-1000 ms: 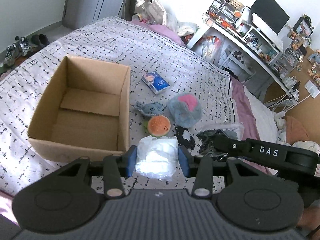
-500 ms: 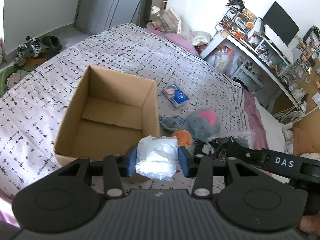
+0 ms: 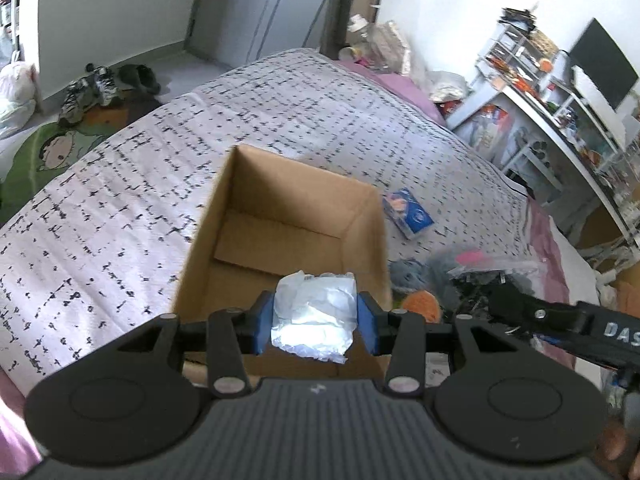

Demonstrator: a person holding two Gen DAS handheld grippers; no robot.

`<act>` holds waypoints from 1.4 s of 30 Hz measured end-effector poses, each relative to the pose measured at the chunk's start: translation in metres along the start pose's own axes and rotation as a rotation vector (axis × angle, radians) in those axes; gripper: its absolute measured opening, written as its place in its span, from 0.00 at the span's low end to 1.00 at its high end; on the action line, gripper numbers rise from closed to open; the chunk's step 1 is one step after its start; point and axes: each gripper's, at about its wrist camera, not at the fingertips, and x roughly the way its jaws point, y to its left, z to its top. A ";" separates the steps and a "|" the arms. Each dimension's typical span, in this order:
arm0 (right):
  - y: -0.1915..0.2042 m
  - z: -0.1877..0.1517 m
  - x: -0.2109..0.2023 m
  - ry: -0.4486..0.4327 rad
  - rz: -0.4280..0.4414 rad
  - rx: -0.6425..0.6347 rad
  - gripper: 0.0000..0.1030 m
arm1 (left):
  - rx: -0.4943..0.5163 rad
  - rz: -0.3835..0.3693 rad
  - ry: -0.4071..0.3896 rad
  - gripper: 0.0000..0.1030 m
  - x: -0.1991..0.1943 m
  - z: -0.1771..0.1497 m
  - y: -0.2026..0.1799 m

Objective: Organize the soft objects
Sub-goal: 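Carry the white packet and bead bag over the cardboard box with both tools, then open both tools to drop the packet and bead bag into the box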

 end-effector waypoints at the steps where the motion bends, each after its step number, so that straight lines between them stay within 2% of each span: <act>1: 0.002 0.002 0.002 0.001 0.005 -0.002 0.27 | -0.005 0.007 0.005 0.42 0.003 0.000 0.003; 10: 0.021 0.004 0.030 0.046 0.051 -0.027 0.27 | -0.043 0.070 0.034 0.42 0.019 -0.001 0.024; 20: 0.035 -0.002 0.051 0.089 0.072 -0.045 0.27 | -0.010 0.161 0.060 0.43 0.034 -0.005 0.028; 21: 0.035 -0.002 0.053 0.093 0.070 -0.047 0.27 | -0.007 0.167 0.062 0.47 0.034 -0.004 0.028; 27: 0.039 -0.005 0.059 0.114 0.067 -0.068 0.27 | -0.023 0.157 0.062 0.47 0.028 -0.001 0.029; 33: 0.042 -0.007 0.067 0.139 0.080 -0.055 0.28 | -0.044 0.150 0.027 0.48 0.014 0.006 0.029; 36: 0.043 -0.008 0.068 0.152 0.098 -0.037 0.34 | -0.041 0.160 0.030 0.48 0.012 0.007 0.028; 38: 0.040 -0.007 0.065 0.154 0.099 -0.009 0.55 | -0.045 0.174 0.032 0.49 0.009 0.009 0.028; 42: 0.035 -0.004 0.046 0.109 0.087 -0.026 0.58 | -0.058 0.183 0.016 0.57 0.003 0.011 0.027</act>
